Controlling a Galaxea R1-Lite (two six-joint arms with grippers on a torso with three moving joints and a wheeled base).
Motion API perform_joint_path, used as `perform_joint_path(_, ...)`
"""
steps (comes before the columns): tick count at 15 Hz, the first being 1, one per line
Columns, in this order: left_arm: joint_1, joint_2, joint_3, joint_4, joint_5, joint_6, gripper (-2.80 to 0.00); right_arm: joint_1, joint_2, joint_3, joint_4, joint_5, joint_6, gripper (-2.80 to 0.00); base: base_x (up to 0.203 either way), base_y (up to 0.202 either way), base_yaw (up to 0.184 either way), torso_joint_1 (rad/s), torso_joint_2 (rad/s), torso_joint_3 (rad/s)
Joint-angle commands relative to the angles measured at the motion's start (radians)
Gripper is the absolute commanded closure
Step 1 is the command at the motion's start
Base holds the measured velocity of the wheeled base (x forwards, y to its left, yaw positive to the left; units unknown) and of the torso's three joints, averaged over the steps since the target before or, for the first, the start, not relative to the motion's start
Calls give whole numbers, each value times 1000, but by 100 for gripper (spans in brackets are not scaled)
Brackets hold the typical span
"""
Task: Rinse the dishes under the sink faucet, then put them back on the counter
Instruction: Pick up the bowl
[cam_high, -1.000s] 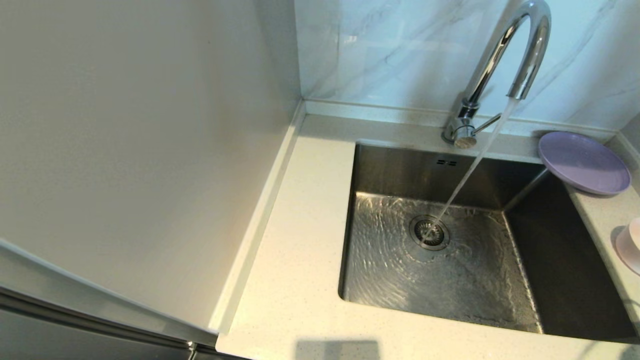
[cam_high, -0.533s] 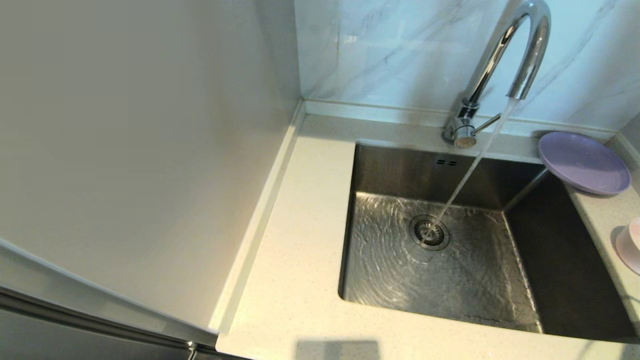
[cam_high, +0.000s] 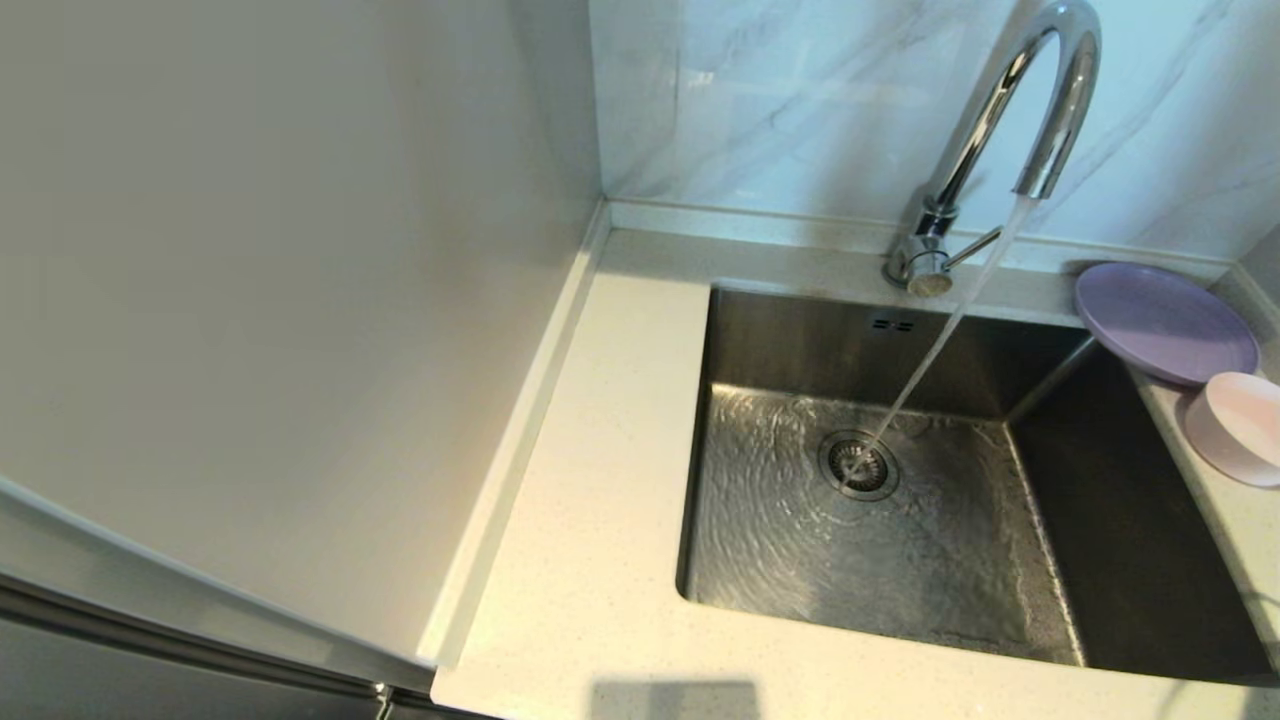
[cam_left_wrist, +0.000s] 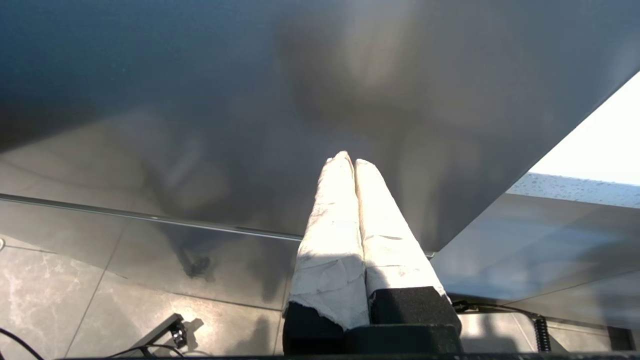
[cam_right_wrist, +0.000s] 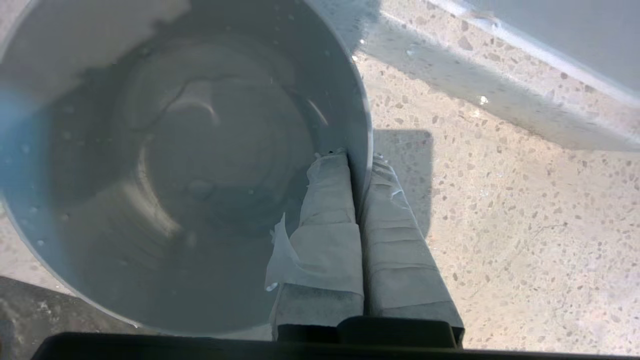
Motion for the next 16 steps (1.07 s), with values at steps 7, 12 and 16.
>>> perform_joint_path(7, 0, 0, 0, 0, 0, 0, 0, -78, -103, 42, 2, 3, -160, 0, 0, 0, 0, 0, 0, 0)
perform_joint_path(12, 0, 0, 0, 0, 0, 0, 0, 21, -255, -20, 7, 95, -345, 0, 0, 0, 0, 0, 0, 0)
perform_joint_path(16, 0, 0, 0, 0, 0, 0, 0, 323, -316, -101, 15, 70, -396, 0, 0, 0, 0, 0, 0, 0)
